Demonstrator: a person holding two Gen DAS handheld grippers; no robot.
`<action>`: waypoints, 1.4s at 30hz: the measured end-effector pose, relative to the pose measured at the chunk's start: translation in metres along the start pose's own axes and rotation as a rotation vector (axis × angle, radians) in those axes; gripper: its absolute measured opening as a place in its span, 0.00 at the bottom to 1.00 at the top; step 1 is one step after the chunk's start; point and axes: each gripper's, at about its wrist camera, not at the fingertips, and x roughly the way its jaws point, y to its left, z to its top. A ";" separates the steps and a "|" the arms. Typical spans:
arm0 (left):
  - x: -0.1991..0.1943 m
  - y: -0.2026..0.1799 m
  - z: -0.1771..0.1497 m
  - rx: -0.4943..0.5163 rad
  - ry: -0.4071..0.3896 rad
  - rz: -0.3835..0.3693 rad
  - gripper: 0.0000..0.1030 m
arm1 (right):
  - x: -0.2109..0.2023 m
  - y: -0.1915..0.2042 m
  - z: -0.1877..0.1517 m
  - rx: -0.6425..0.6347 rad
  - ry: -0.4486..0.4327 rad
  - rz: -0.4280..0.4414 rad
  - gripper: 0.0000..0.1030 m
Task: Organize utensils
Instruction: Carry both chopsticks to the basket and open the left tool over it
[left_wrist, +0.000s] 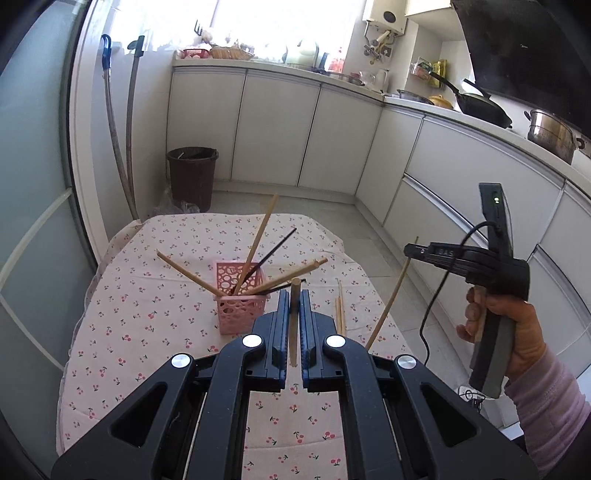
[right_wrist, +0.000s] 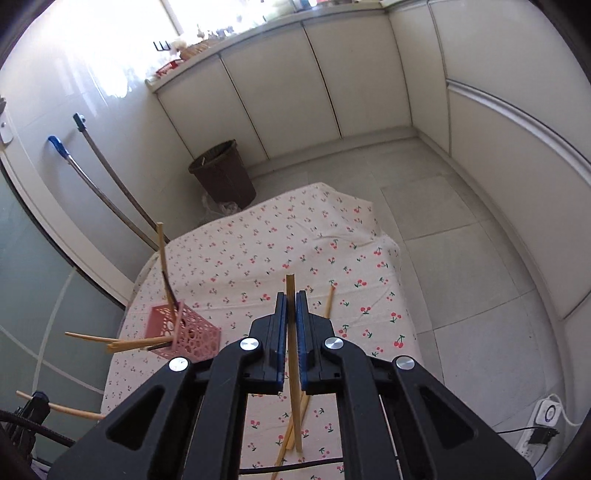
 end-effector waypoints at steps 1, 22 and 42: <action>-0.003 0.001 0.005 -0.005 -0.015 0.008 0.05 | -0.010 0.006 0.004 -0.013 -0.022 0.009 0.05; -0.019 0.016 0.120 -0.092 -0.296 0.141 0.04 | -0.120 0.058 0.084 0.054 -0.383 0.189 0.05; 0.039 0.073 0.100 -0.286 -0.179 0.274 0.33 | -0.084 0.100 0.081 -0.017 -0.356 0.201 0.05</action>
